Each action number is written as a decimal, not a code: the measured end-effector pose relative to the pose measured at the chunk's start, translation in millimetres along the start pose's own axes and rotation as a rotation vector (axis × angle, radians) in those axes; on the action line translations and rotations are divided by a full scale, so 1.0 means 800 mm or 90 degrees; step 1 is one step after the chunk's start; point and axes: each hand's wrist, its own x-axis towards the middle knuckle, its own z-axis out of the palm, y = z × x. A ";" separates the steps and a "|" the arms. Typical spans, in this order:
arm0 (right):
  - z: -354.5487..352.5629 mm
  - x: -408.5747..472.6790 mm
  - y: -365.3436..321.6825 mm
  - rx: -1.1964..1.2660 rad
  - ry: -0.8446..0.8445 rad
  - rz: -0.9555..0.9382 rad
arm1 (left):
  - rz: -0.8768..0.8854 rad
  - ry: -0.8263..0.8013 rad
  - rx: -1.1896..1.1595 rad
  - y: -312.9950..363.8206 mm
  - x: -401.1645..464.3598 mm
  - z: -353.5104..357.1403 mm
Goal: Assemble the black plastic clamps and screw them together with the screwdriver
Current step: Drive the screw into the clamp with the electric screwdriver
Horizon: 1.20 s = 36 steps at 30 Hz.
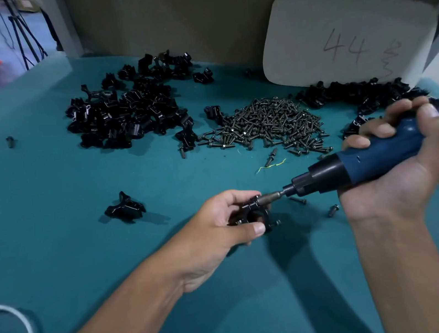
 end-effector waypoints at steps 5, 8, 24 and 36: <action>-0.007 0.030 -0.038 0.061 -0.059 0.009 | -0.067 -0.023 -0.142 0.009 0.003 -0.004; -0.009 0.047 -0.062 0.130 -0.043 0.012 | -0.041 0.007 -0.212 0.013 0.006 -0.010; 0.002 0.027 -0.044 -0.019 0.003 0.010 | -0.009 0.064 -0.169 0.015 0.009 -0.005; -0.001 0.027 -0.043 -0.017 -0.054 0.035 | -0.014 0.043 -0.143 0.008 0.010 -0.002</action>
